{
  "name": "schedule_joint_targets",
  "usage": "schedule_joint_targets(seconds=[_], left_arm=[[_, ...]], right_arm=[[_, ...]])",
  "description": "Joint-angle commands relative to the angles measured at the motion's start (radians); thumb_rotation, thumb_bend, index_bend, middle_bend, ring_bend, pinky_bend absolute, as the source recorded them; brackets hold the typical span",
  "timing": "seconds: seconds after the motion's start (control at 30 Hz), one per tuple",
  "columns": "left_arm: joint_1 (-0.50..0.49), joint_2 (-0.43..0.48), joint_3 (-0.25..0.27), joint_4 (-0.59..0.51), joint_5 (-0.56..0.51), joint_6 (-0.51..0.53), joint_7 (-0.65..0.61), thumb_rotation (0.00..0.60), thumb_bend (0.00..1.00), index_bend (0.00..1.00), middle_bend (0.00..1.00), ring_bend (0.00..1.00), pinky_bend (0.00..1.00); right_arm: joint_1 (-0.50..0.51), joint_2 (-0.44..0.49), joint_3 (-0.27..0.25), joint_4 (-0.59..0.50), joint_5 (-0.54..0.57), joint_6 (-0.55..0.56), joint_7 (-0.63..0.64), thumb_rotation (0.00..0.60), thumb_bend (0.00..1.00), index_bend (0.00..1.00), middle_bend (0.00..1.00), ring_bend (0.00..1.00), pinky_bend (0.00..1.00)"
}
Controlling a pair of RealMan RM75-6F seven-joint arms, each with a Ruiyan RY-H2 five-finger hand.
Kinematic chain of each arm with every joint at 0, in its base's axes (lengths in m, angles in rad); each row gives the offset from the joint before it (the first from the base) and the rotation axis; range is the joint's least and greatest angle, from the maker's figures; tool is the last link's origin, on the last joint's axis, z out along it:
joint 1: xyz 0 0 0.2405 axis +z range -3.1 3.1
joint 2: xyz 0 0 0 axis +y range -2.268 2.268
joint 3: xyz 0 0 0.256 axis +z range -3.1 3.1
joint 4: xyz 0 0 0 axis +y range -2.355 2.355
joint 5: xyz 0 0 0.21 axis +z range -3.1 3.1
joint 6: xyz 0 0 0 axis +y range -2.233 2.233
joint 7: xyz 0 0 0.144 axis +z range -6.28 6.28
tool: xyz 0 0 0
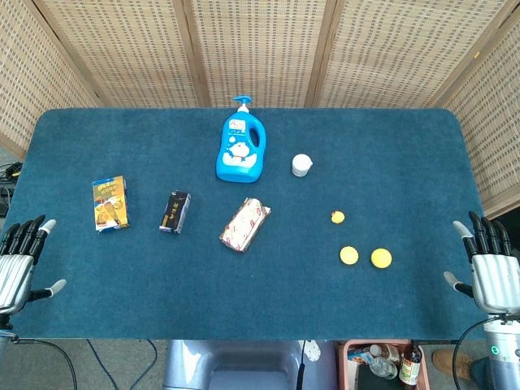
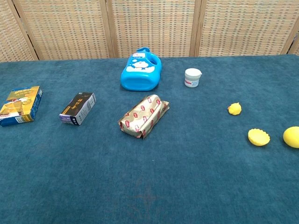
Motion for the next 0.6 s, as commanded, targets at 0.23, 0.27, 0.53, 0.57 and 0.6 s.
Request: schedule_joint_targets(seconds=[0.23,0.27,0.53,0.57,0.6], left_arm=[[0.002,0.000,-0.002,0.000,-0.007,0.001,-0.002,0.600,0.00,0.00,0.00,0.00,0.00],[0.002,-0.001,-0.004,0.000,-0.007,0.002,0.000,0.600,0.00,0.00,0.00,0.00,0.00],[-0.005,-0.015,-0.007,0.010,-0.019,-0.010,0.024,0.600,0.00,0.00,0.00,0.00,0.00],[-0.008,-0.017,-0.012,0.012,-0.027,-0.014,0.027,0.600,0.00,0.00,0.00,0.00,0.00],[-0.009,-0.018,-0.014,0.012,-0.032,-0.015,0.028,0.600,0.00,0.00,0.00,0.00,0.00]], right_arm=[[0.015,0.000,0.002,-0.008,-0.029,-0.021,0.030,0.600,0.00,0.00,0.00,0.00,0.00],[0.027,0.003,0.003,-0.013,-0.038,-0.035,0.045,0.600,0.00,0.00,0.00,0.00,0.00],[0.241,0.029,0.077,-0.038,-0.052,-0.305,0.152,0.600,0.00,0.07,0.00,0.00,0.00],[0.281,0.017,0.094,-0.027,-0.034,-0.362,0.168,0.600,0.00,0.10,0.00,0.00,0.00],[0.301,0.009,0.102,-0.019,-0.023,-0.392,0.176,0.600,0.01,0.15,0.00,0.00,0.00]])
